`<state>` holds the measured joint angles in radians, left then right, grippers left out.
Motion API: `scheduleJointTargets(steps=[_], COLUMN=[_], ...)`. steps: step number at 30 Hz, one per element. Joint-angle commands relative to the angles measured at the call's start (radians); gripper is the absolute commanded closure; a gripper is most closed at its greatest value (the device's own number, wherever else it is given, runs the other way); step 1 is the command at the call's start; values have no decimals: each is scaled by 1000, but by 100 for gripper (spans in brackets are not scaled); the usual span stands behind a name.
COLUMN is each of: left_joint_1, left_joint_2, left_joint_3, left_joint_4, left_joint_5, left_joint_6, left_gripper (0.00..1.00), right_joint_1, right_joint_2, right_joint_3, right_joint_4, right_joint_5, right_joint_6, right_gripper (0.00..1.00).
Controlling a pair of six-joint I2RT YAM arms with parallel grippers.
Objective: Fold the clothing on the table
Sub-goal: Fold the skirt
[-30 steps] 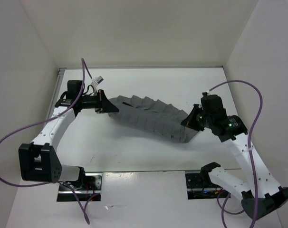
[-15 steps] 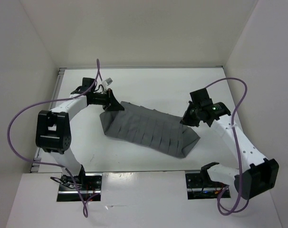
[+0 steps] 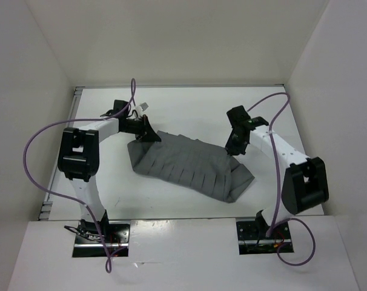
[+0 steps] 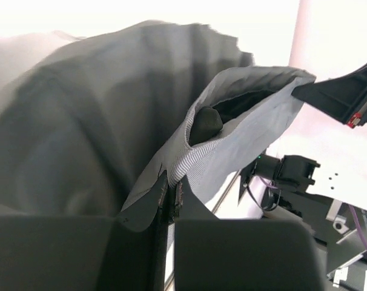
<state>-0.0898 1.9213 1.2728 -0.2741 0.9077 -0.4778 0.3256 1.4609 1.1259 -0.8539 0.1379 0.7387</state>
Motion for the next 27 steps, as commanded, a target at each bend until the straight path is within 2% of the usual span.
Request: scheduleJointTargets(steps=[1,2,4,7,8,12,14,16,17,21,25,26,27], left_joint_1=[19,19,10,21,21,30,30,4,-11,-83,-152,-162,-180], left_joint_2=[56,86,110,95,53,-54,-100,-143,-157,-194,-99,-75,-50], left_joint_3=[61,80,144,212,229,307,307,255,234,117,89,98,109], left_joint_4=[17,6,-33,-51,-39,-82,-106,-116,-131,-149,-165,-165,-165], left_joint_5=[-67,-67,-84,-96,-111,-197,-164,-74,-53,39,16,-39,-71], left_joint_6=[13,13,22,-17,-33,-42,-16,7,17,66,94,94,94], left_gripper=[97,91,64,57,47,44,46,53,63,87,88,88,88], right_joint_1=[-26,-26,-26,-26,-26,-45,-45,-45,-45,-36,-36,-36,-36], right_joint_2=[76,96,145,112,87,-3,-45,-106,-129,-226,-286,-295,-304], right_joint_3=[61,87,121,205,251,298,231,114,73,-92,-179,-192,-205], right_joint_4=[-45,-45,-71,-111,-126,-189,-189,-177,-177,-151,-160,-160,-149], right_joint_5=[167,178,212,275,296,240,159,45,17,-106,-185,-202,-214], right_joint_6=[-45,-45,-45,-45,-45,-79,-79,-40,-24,48,96,96,96], right_gripper=[97,89,60,45,43,36,36,33,33,30,28,28,19])
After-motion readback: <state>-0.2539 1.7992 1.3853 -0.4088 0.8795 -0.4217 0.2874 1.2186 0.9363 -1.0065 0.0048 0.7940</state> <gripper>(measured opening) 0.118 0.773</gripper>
